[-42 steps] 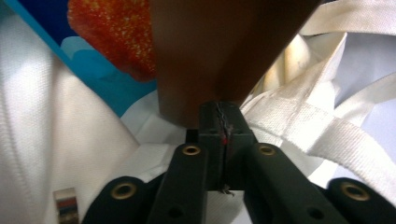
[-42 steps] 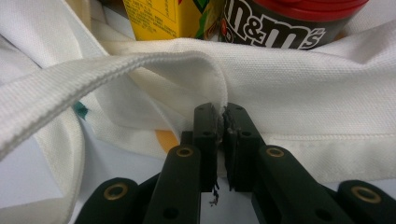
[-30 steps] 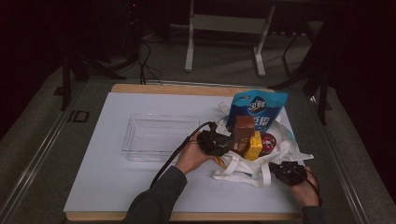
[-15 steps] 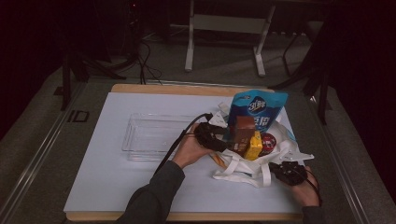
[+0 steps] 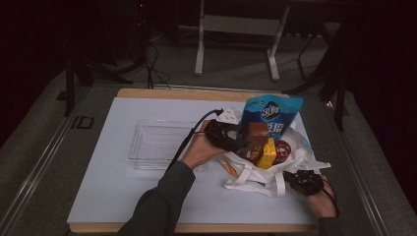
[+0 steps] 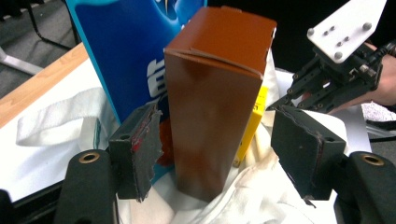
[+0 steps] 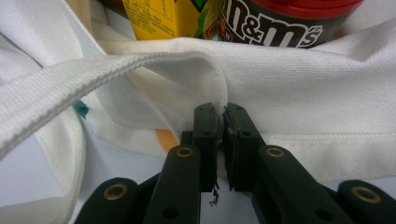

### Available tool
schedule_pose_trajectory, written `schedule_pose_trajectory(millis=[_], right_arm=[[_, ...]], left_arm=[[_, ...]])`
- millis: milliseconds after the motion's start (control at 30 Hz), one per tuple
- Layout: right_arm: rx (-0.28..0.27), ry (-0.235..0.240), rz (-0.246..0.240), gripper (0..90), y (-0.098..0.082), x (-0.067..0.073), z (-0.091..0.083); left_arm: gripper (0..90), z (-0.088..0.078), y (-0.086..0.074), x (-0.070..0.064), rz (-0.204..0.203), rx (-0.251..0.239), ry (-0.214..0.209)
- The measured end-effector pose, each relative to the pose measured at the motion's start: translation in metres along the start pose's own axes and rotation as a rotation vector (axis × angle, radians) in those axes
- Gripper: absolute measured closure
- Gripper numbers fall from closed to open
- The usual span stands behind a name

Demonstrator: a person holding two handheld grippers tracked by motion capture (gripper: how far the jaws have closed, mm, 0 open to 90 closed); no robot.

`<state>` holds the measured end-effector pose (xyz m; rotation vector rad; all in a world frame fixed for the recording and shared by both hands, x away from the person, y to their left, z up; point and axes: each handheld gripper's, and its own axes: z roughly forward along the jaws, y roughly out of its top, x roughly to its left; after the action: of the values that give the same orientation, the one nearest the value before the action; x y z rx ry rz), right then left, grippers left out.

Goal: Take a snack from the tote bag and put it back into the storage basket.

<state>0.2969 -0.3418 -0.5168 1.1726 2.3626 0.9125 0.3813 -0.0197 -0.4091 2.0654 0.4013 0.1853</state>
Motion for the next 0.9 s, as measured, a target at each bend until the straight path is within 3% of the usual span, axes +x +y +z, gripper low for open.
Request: schedule_pose_trajectory(millis=[300,533,900], right_arm=[[0.000,0.002,0.000,83.8,0.000,0.000,0.000],[0.001,0.003,0.001,83.8,0.000,0.000,0.000],[-0.003,0.006,0.004,83.8,-0.001,-0.001,0.000]], left_arm=[[27.2,0.007,0.007,0.000,0.014,-0.068,0.001],[26.4,0.016,0.004,0.008,-0.008,-0.130,-0.036],[32.8,0.034,0.003,0.008,-0.014,-0.175,-0.071]])
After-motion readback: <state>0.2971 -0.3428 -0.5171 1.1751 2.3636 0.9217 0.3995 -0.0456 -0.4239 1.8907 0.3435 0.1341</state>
